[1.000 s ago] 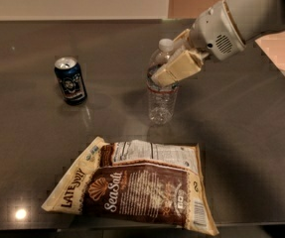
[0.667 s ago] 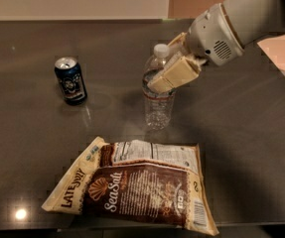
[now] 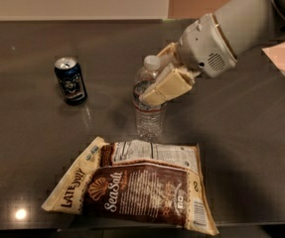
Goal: Move water bottle near brown chip bag
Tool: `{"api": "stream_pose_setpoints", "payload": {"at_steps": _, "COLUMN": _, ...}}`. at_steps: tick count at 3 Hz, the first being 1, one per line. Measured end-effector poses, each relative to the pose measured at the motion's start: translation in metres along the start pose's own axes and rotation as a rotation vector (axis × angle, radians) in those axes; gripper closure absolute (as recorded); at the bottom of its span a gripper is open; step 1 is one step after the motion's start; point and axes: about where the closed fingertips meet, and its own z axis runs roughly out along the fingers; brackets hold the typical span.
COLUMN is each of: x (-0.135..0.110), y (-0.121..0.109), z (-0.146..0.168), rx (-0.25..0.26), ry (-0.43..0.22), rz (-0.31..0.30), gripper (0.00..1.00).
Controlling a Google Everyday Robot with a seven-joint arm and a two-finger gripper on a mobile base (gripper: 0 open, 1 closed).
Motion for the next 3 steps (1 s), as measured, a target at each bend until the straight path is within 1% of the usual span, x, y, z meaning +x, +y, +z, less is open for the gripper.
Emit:
{"api": "stream_pose_setpoints", "payload": {"at_steps": 1, "x": -0.001, "y": 0.007, "z": 0.01, "rx": -0.034, "ry": -0.016, "rz": -0.001, "gripper": 1.0}}
{"api": "stream_pose_setpoints", "payload": {"at_steps": 2, "x": -0.002, "y": 0.016, "z": 0.015, "rx": -0.054, "ry": -0.022, "rz": -0.002, "gripper": 0.83}}
{"api": "stream_pose_setpoints", "payload": {"at_steps": 3, "x": -0.002, "y": 0.024, "z": 0.019, "rx": -0.075, "ry": -0.025, "rz": 0.005, "gripper": 0.59}}
